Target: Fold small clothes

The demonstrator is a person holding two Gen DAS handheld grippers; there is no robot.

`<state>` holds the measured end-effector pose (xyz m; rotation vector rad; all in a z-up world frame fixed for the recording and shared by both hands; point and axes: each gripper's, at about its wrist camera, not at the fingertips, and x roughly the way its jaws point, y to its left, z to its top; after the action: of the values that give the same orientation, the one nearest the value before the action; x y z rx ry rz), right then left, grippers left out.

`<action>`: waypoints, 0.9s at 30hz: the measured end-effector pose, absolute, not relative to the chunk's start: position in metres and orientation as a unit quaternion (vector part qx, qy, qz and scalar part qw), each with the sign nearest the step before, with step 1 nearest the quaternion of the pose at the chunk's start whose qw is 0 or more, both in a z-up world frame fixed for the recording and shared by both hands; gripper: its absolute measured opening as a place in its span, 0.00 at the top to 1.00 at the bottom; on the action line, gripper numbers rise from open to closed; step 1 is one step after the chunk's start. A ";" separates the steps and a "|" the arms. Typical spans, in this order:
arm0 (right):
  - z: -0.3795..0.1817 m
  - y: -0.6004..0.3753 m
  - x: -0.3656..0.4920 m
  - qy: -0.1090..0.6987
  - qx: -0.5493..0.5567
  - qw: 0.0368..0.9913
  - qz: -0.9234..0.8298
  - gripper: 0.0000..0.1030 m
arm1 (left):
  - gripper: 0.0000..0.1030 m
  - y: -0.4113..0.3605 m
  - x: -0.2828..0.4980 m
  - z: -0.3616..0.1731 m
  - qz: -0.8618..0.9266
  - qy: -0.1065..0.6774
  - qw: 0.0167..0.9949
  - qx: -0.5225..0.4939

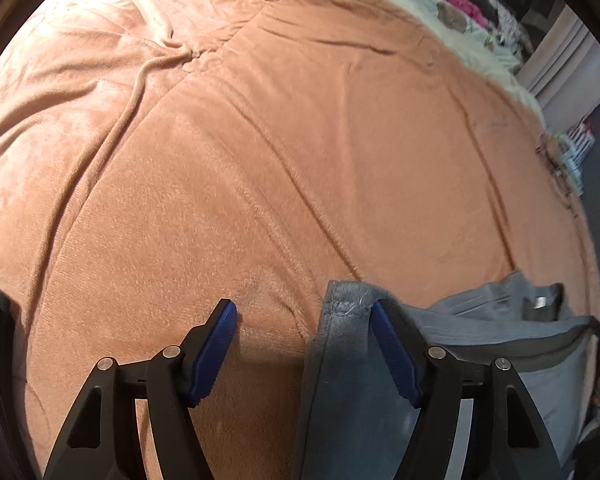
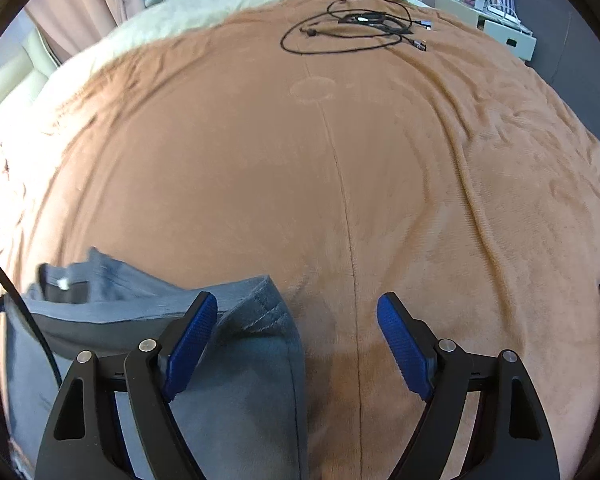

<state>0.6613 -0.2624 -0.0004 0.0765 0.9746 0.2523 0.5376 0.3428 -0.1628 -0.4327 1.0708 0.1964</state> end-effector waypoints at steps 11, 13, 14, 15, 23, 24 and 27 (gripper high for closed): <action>-0.004 -0.289 0.645 0.477 0.020 0.862 0.169 0.31 | 0.50 0.338 0.546 -0.171 0.040 0.503 0.837 -0.212; -0.009 -0.289 0.650 0.483 0.022 0.857 0.177 0.40 | 0.60 0.339 0.550 -0.172 0.041 0.505 0.836 -0.209; -0.007 -0.287 0.653 0.482 0.021 0.857 0.179 0.40 | 0.64 0.338 0.551 -0.173 0.038 0.506 0.836 -0.210; -0.008 -0.284 0.657 0.480 0.017 0.858 0.180 0.41 | 0.70 0.337 0.552 -0.173 0.036 0.505 0.837 -0.207; -0.010 -0.267 0.671 0.455 0.008 0.871 0.186 0.83 | 0.88 0.331 0.551 -0.164 0.040 0.495 0.849 -0.184; -0.010 -0.266 0.670 0.450 0.009 0.874 0.183 0.91 | 0.89 0.330 0.550 -0.161 0.042 0.492 0.851 -0.182; -0.003 -0.266 0.661 0.434 0.009 0.883 0.179 0.95 | 0.90 0.330 0.544 -0.151 0.044 0.483 0.857 -0.176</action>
<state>0.6606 -0.2659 -0.0029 0.0183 0.9025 0.3729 0.5440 0.3297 -0.1509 -0.3695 1.0141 0.0916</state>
